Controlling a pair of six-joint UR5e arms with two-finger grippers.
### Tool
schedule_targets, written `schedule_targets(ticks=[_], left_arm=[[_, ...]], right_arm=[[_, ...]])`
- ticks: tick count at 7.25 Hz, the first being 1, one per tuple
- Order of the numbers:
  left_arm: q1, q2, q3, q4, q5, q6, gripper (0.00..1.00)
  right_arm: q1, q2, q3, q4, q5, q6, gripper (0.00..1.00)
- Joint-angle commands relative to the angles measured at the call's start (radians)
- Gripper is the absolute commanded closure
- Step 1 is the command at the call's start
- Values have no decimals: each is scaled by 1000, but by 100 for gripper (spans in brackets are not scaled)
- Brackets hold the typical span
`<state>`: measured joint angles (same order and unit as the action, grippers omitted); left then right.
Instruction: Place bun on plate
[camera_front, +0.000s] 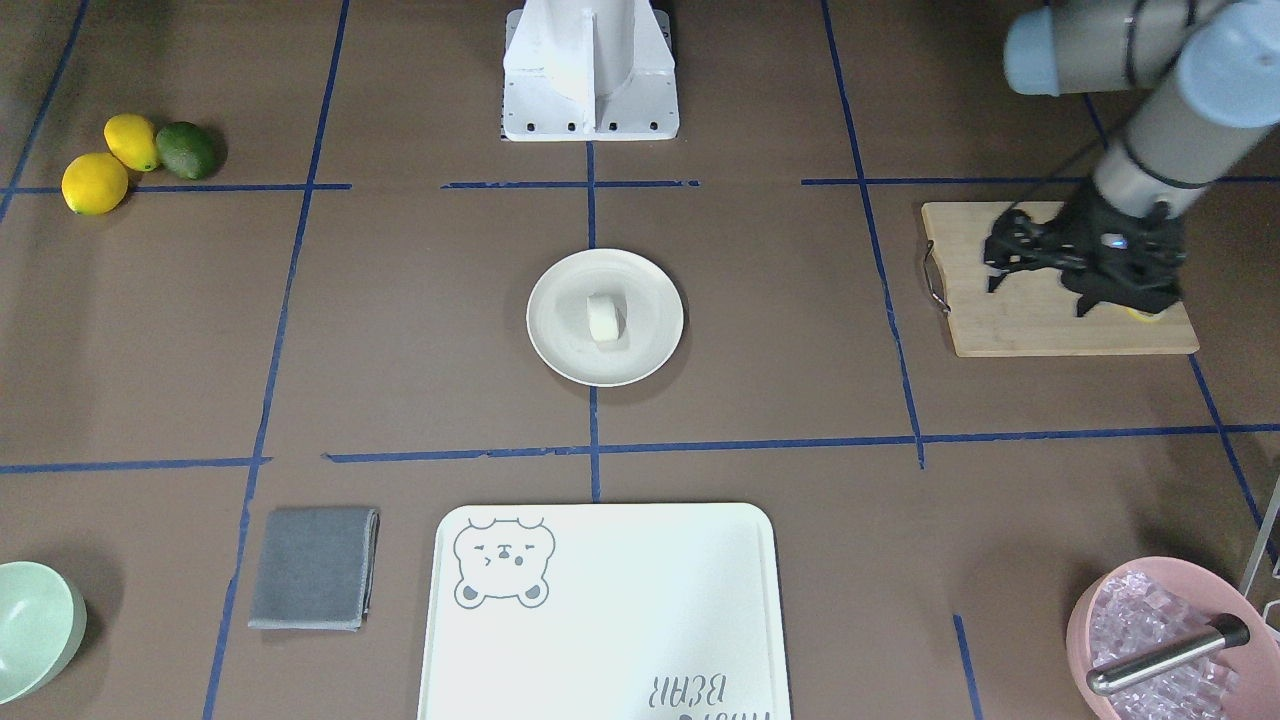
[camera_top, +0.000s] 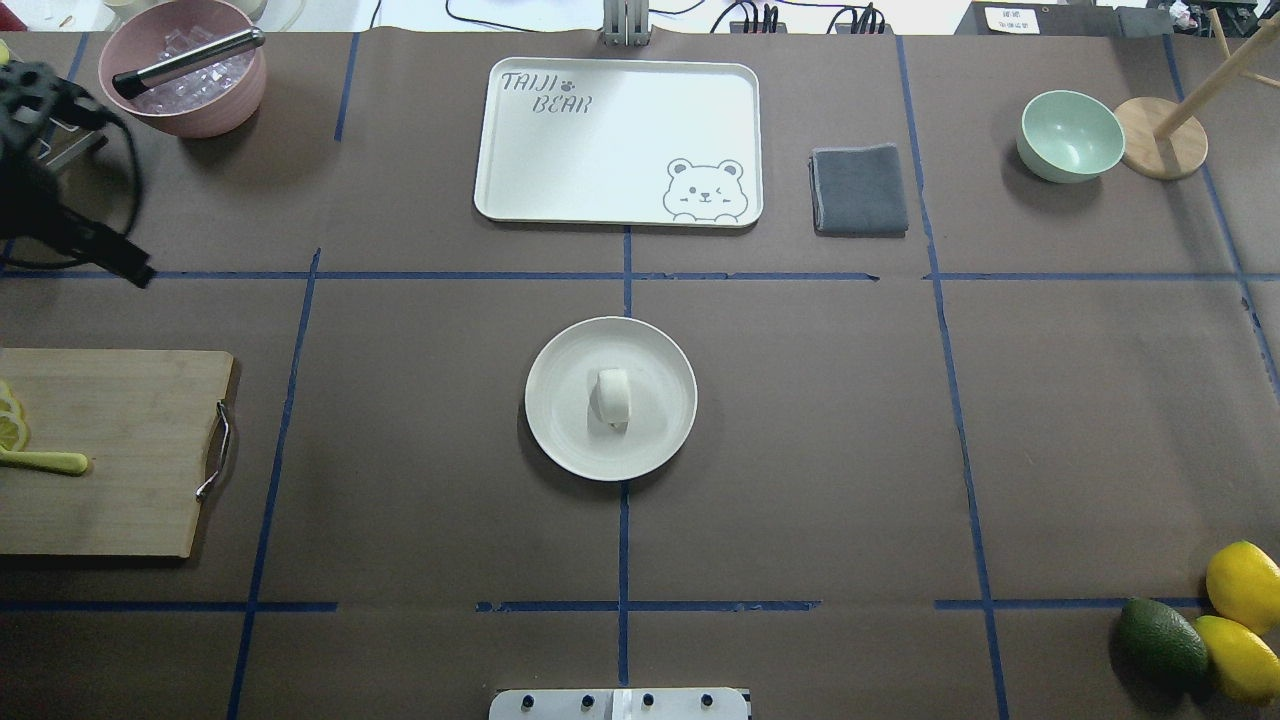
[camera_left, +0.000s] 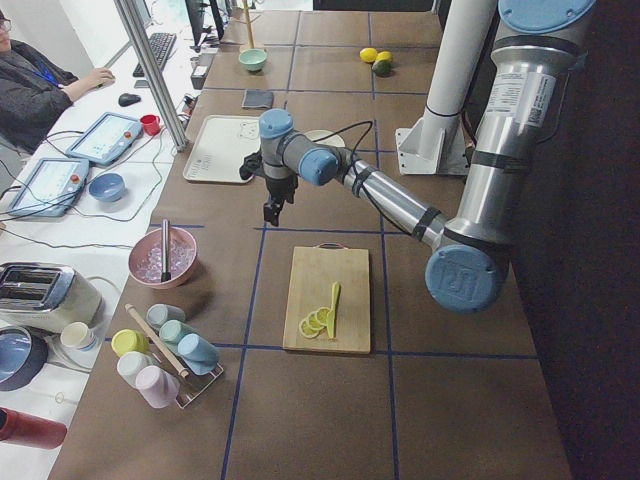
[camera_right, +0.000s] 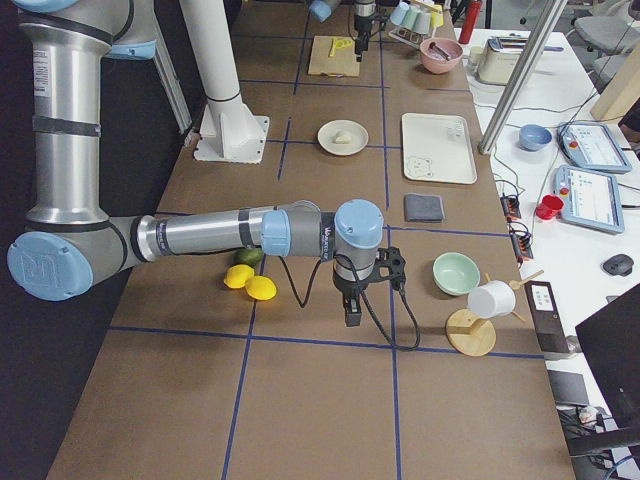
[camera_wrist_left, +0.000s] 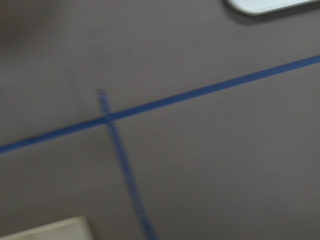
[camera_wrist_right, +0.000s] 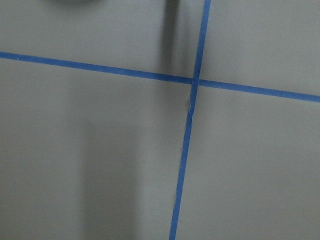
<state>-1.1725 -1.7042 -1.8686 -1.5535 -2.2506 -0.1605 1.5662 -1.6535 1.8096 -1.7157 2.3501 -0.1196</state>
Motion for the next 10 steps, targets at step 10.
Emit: schedule_targets(ticks=[10], left_arm=[[-375, 225, 236, -31, -61, 269, 0]], right_arm=[[0, -3, -1, -1, 0, 0, 0]])
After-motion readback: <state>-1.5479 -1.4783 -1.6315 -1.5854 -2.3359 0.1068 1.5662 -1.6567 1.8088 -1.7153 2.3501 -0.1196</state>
